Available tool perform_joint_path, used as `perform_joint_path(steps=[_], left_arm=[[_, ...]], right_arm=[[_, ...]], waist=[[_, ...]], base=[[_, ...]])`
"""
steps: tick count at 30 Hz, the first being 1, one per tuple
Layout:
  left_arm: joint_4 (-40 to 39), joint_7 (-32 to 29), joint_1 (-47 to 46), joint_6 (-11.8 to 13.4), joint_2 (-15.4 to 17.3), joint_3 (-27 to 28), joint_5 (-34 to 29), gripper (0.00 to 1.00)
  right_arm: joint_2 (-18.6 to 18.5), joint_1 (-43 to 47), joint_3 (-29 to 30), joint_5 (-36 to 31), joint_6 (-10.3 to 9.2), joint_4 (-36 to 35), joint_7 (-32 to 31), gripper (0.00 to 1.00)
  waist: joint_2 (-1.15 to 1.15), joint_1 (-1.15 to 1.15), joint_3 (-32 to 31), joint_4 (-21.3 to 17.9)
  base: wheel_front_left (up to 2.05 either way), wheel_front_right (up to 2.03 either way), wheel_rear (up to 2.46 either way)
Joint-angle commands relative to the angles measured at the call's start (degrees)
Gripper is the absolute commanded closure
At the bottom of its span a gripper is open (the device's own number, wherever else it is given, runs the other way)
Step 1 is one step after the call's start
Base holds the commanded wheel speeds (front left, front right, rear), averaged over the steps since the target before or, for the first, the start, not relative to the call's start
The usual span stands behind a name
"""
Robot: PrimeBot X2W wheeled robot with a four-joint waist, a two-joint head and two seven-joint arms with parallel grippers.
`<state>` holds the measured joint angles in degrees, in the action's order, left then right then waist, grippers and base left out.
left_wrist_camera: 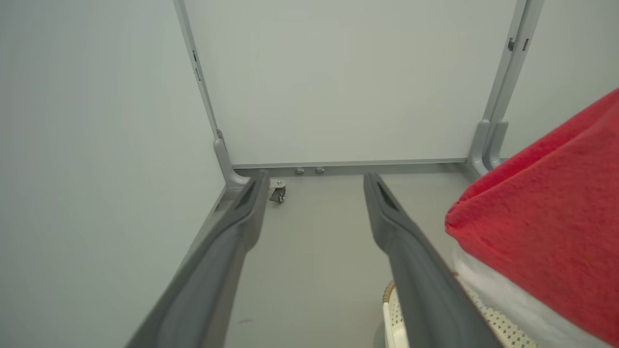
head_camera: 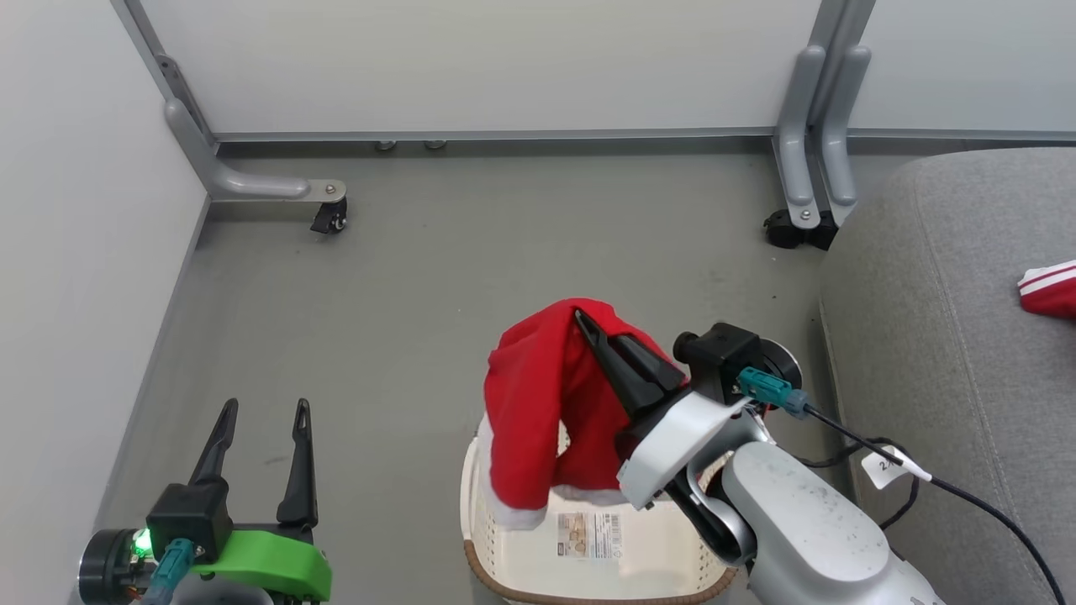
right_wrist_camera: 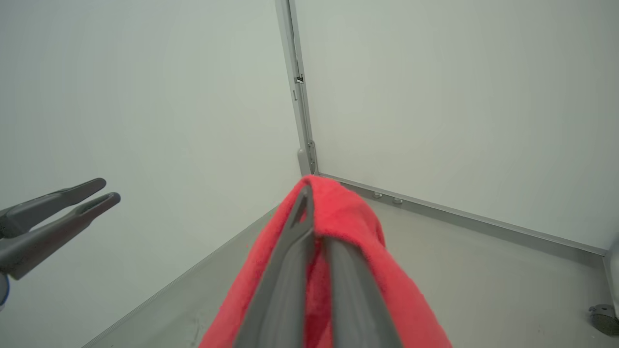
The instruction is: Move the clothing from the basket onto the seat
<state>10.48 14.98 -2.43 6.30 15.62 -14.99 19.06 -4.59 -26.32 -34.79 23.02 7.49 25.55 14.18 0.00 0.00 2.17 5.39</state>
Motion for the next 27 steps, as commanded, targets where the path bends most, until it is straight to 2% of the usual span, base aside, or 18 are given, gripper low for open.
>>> perform_joint_path(steps=[1,11,19,27], left_arm=[[0.1,0.2,1.1,-0.1,0.3,0.3,-0.1,0.00],[-0.3,0.2,1.5,0.1,0.1,1.0,-0.6,0.00],[-0.6,0.1,1.0,0.3,0.6,1.3,-1.0,0.00],[-1.4,0.0,0.0,0.7,1.5,1.4,-1.2,0.00]], right_arm=[[-0.3,1.1,0.8,-0.7,0.00,-0.8,-0.2,1.00],[-1.0,4.4,6.3,-3.9,-0.01,-5.7,-2.2,1.00],[-1.1,7.0,11.2,-6.1,-0.01,-9.8,-3.5,1.00],[-0.7,9.6,16.0,-7.6,0.00,-13.4,-4.1,1.00]], waist=[[0.00,0.00,0.0,-0.5],[0.00,0.00,1.0,-4.8],[0.00,0.00,2.6,-11.6],[0.00,0.00,4.8,-20.0]], base=[[0.00,0.00,0.00],[0.00,0.00,0.00],[0.00,0.00,0.00],[0.00,0.00,0.00]])
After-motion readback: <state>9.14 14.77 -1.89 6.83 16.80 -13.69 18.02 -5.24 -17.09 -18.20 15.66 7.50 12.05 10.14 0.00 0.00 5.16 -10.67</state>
